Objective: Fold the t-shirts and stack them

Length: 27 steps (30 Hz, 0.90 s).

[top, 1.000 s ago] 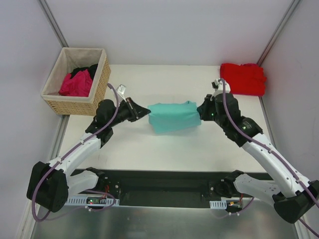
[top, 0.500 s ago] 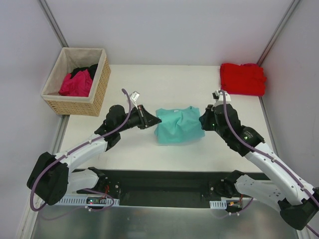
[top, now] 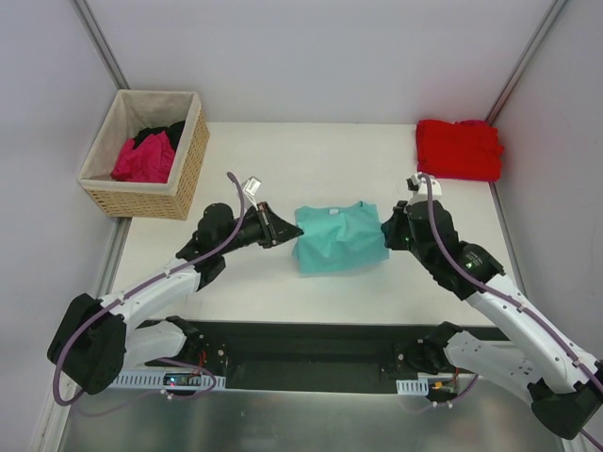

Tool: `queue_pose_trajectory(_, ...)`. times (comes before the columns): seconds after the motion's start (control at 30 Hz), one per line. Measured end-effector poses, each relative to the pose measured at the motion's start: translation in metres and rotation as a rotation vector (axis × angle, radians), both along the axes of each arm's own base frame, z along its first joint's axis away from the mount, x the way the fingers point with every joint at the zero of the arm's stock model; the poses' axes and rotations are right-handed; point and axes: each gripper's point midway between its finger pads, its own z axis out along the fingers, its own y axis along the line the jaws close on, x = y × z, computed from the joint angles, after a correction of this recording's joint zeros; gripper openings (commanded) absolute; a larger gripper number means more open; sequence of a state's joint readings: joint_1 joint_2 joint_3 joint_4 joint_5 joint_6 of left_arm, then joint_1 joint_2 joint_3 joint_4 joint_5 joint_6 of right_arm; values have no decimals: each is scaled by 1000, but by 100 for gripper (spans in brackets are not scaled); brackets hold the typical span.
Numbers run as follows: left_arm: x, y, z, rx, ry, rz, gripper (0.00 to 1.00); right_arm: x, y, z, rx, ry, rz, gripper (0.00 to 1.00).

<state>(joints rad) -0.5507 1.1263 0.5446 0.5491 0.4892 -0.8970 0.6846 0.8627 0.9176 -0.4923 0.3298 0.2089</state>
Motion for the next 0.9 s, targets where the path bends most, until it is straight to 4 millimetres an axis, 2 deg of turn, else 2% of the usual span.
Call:
queue_pose_trajectory(0.17,-5,7,-5,2,5,25,0,-2,-3,-3,-3,3,-11,1)
queue_pose_trajectory(0.3,-3,7,-22,20,35,35,0,1,-3,-17,-31,36,-21,1)
queue_pose_trajectory(0.5,10,-1,-72,71,145,43,0,13,6,-52,-98,111,-28,1)
queue_pose_trajectory(0.6,18,-7,-104,97,214,43,0,26,12,-71,-124,150,-38,1)
queue_pose_trajectory(0.7,28,-15,-127,107,274,39,0,41,12,-92,-136,194,-61,1)
queue_pose_trajectory(0.8,42,-27,-133,89,299,24,0,55,8,-114,-152,249,-89,1)
queue_pose_trajectory(0.9,60,-36,-123,53,282,16,0,72,7,-128,-161,290,-109,1)
